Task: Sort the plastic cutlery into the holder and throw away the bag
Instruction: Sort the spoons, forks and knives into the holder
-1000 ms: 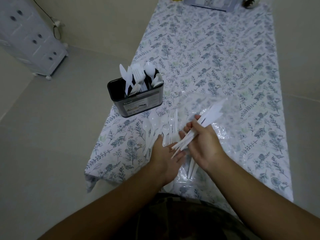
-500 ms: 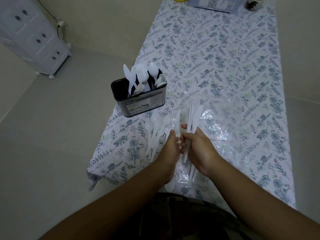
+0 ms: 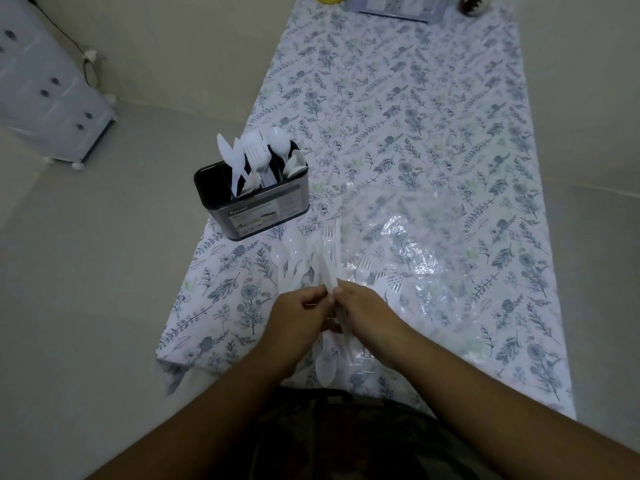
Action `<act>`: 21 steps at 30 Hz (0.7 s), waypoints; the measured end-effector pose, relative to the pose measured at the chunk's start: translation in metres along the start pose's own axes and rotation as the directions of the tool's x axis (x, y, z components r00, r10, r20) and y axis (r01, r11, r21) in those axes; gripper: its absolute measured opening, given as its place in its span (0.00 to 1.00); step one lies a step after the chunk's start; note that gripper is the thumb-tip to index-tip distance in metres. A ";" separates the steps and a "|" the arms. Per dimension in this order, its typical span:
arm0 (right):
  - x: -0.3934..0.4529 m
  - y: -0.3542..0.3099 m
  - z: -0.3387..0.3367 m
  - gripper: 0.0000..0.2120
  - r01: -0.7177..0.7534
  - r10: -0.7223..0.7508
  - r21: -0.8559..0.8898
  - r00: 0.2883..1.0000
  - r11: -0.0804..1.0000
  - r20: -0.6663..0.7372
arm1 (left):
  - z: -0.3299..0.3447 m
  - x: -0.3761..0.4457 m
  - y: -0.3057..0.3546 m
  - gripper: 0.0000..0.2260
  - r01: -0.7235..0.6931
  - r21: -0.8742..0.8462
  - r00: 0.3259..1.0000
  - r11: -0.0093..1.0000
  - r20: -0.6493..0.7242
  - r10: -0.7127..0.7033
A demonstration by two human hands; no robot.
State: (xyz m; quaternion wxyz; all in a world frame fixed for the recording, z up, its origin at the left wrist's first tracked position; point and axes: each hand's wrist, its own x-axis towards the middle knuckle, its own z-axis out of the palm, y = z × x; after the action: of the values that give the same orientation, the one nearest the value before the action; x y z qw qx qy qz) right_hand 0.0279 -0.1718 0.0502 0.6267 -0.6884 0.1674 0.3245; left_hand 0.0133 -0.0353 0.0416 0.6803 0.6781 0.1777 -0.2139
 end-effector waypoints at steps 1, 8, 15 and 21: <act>-0.001 0.000 0.000 0.16 0.016 -0.016 -0.040 1.000 0.999 0.009 | -0.003 -0.001 -0.002 0.08 -0.005 0.010 1.000 1.000 -0.018 0.005; 0.015 -0.010 0.007 0.14 0.219 -0.229 -0.258 0.974 0.941 -0.006 | -0.027 -0.003 0.004 0.07 -0.150 0.143 0.977 0.978 -0.132 0.169; 0.027 -0.071 0.025 0.09 0.408 -0.398 -0.132 0.912 0.903 0.096 | -0.067 0.004 0.048 0.10 -0.354 0.308 0.865 0.883 -0.251 0.434; 0.039 -0.158 0.061 0.10 0.656 -0.654 -0.278 0.748 0.701 0.115 | -0.111 0.010 0.124 0.11 -0.526 0.534 0.615 0.662 -0.298 0.730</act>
State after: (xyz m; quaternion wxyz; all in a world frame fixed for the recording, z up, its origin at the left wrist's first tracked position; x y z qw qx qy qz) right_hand 0.1432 -0.0805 0.1434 0.5890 -0.7886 -0.1419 0.1049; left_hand 0.0929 0.0733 0.1392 0.4909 0.8487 0.0413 0.1923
